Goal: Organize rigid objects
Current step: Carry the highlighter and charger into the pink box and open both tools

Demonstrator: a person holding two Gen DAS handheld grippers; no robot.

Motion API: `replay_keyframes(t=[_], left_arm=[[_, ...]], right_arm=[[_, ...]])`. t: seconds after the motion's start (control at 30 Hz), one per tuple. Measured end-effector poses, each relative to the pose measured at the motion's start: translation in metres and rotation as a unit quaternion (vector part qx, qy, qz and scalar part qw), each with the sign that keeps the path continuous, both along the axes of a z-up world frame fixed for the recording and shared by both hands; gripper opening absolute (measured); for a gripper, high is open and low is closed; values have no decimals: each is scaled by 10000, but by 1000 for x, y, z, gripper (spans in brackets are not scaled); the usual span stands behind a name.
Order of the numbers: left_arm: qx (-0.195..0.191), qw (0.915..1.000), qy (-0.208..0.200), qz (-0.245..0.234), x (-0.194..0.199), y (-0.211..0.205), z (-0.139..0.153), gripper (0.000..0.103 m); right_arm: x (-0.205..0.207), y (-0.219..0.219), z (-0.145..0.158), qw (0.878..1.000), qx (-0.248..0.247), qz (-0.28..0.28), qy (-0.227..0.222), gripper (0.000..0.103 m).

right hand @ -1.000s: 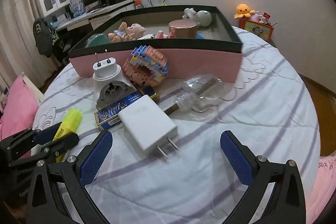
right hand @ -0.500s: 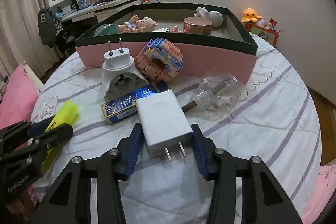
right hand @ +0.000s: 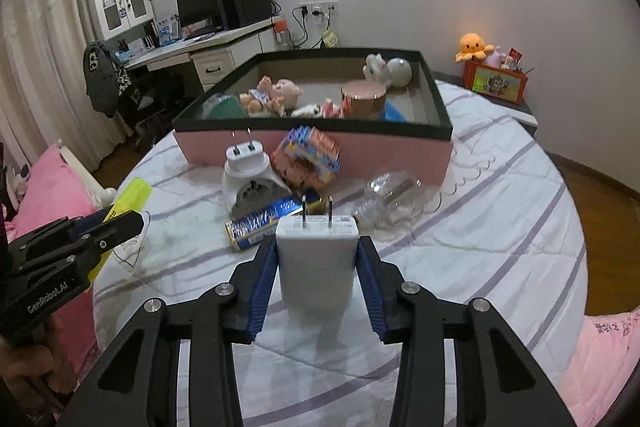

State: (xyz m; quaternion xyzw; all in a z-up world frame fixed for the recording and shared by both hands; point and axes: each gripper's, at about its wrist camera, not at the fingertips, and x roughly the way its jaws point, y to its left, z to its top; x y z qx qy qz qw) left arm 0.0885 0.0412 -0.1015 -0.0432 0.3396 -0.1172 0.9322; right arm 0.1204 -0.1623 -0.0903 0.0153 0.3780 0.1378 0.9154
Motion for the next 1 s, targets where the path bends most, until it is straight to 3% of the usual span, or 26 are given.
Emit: replay_keyframes(t=[0.33,0.63,1.0], left_arm=[[15,9999,-144,0,1,1,12,27],[47,9983,-583,-11,17,0,51,27],[47,9957,-928,-49,97,-11,100,27]], right_arm=[[-2,-2,2,10000,27,10,-43,41],[2,-2,35,9991,38,46,-427,41],[68,-12,93,9959,148,107,-886,41]])
